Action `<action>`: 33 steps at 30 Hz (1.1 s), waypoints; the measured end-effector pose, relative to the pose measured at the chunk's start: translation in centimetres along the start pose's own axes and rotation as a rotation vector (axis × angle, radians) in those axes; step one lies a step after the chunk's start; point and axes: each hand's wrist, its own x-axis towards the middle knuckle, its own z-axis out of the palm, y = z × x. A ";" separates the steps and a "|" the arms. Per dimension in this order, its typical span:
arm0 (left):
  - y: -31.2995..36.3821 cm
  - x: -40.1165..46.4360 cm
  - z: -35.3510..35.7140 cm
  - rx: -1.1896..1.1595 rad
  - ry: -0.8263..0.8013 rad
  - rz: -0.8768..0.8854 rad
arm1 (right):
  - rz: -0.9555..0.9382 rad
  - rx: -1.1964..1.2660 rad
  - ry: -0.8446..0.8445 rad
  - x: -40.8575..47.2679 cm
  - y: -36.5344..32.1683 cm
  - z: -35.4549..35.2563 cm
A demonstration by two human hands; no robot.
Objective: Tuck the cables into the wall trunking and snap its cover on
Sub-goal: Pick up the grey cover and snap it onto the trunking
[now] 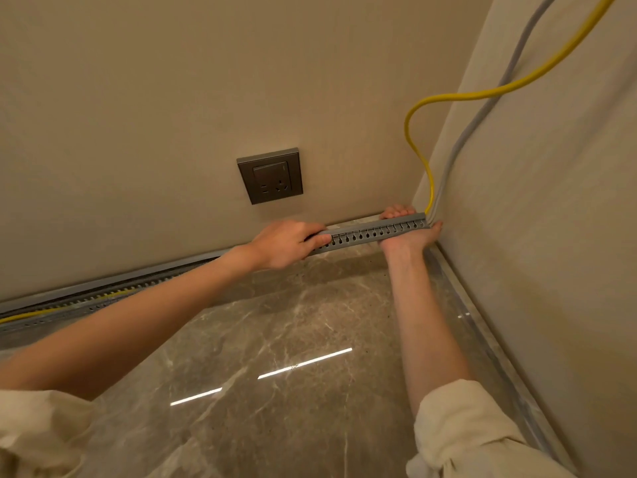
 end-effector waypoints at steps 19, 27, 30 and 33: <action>4.9 2.6 1.1 -0.166 0.008 -0.019 | -0.007 -0.058 0.017 -1.3 0.2 -0.7; 4.2 2.6 2.3 0.010 0.166 0.105 | -0.005 -0.089 0.187 -1.2 0.3 0.3; 3.8 2.6 2.6 0.043 0.182 0.154 | 0.003 -0.087 0.221 -1.2 0.3 0.3; 3.4 1.9 2.8 0.110 0.198 0.227 | -0.009 -0.107 0.249 -1.3 0.4 0.4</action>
